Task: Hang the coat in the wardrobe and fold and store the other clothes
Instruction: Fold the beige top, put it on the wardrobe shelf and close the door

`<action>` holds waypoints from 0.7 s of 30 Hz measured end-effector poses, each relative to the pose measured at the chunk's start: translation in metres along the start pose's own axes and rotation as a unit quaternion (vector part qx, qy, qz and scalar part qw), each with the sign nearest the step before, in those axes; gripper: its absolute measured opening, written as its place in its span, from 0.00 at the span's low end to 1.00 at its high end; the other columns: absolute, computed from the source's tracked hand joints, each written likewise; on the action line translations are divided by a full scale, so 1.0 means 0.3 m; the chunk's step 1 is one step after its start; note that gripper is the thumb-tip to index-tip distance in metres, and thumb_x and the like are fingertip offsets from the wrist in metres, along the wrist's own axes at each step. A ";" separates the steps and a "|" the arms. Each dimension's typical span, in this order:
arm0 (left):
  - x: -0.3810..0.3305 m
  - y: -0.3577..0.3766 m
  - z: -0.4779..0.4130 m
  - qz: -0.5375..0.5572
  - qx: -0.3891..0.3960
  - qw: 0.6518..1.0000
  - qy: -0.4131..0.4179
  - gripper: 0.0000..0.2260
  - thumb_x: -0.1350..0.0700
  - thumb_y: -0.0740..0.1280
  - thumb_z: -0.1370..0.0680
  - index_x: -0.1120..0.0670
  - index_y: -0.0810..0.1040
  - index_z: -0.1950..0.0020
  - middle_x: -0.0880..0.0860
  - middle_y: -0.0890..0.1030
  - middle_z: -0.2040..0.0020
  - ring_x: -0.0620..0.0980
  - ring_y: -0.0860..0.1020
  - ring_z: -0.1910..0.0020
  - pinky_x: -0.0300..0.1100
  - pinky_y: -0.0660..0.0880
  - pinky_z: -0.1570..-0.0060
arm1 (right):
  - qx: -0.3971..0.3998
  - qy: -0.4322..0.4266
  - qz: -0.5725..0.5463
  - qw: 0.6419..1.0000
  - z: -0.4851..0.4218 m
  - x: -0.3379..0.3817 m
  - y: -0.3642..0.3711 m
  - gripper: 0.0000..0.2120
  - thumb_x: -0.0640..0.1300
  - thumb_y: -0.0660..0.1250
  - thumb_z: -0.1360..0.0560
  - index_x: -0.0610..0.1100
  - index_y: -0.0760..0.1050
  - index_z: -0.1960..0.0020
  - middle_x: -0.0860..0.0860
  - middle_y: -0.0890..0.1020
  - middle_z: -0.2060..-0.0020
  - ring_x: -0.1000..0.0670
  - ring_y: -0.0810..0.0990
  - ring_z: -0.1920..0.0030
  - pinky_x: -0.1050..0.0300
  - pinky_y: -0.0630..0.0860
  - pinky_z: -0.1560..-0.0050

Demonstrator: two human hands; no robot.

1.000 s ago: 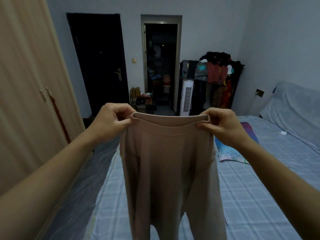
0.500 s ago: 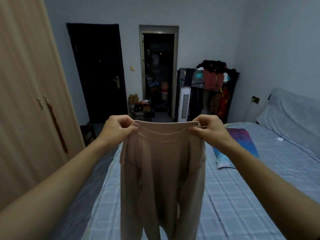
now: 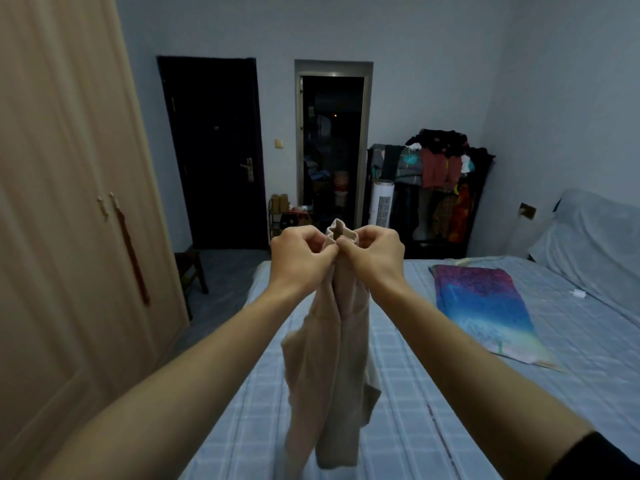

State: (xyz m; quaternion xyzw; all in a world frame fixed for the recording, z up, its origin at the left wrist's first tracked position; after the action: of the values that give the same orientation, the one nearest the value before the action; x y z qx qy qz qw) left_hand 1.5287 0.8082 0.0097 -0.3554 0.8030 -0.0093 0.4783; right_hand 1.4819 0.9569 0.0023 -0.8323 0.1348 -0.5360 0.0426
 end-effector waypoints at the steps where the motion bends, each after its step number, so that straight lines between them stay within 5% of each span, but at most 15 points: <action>1: -0.002 -0.002 0.005 0.012 -0.003 1.000 -0.002 0.03 0.54 0.75 0.28 0.51 0.84 0.61 0.46 0.83 0.67 0.41 0.82 0.65 0.46 0.82 0.59 | 0.003 -0.007 -0.003 1.000 0.004 0.006 0.003 0.04 0.44 0.75 0.29 0.46 0.82 0.59 0.53 0.83 0.66 0.58 0.82 0.63 0.68 0.75 0.65; 7: 0.005 -0.004 0.021 0.075 0.000 0.996 -0.039 0.01 0.57 0.74 0.26 0.52 0.86 0.56 0.47 0.84 0.63 0.42 0.83 0.62 0.46 0.83 0.58 | 0.063 -0.009 -0.056 0.996 0.033 0.011 0.013 0.03 0.45 0.73 0.26 0.45 0.83 0.57 0.51 0.86 0.64 0.54 0.85 0.59 0.51 0.84 0.53; 16: -0.019 0.045 0.041 0.059 0.180 0.981 -0.035 0.19 0.69 0.62 0.26 0.50 0.86 0.46 0.46 0.85 0.50 0.44 0.82 0.48 0.43 0.81 0.49 | 0.103 -0.012 -0.057 0.993 0.058 -0.021 -0.022 0.09 0.44 0.80 0.34 0.46 0.83 0.55 0.46 0.86 0.62 0.45 0.86 0.56 0.43 0.83 0.55; 21: -0.059 -0.054 0.040 -0.011 0.066 0.993 0.099 0.06 0.61 0.73 0.27 0.49 0.85 0.55 0.44 0.83 0.61 0.40 0.81 0.61 0.34 0.78 0.62 | 0.158 -0.056 -0.061 0.984 0.067 -0.002 -0.034 0.04 0.39 0.73 0.26 0.45 0.83 0.52 0.48 0.85 0.60 0.50 0.85 0.56 0.49 0.84 0.52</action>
State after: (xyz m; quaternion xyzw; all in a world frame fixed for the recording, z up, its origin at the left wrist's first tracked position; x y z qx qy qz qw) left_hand 1.5522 0.8101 0.0225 -0.3298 0.8400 -0.1027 0.4184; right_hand 1.5016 0.9655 -0.0045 -0.8505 -0.0053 -0.5045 0.1483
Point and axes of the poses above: each hand's wrist, its own z-axis away from the middle knuckle, its own y-axis out of the palm, x = y × z, the point moved 6 cm from there along -z, towards the middle knuckle
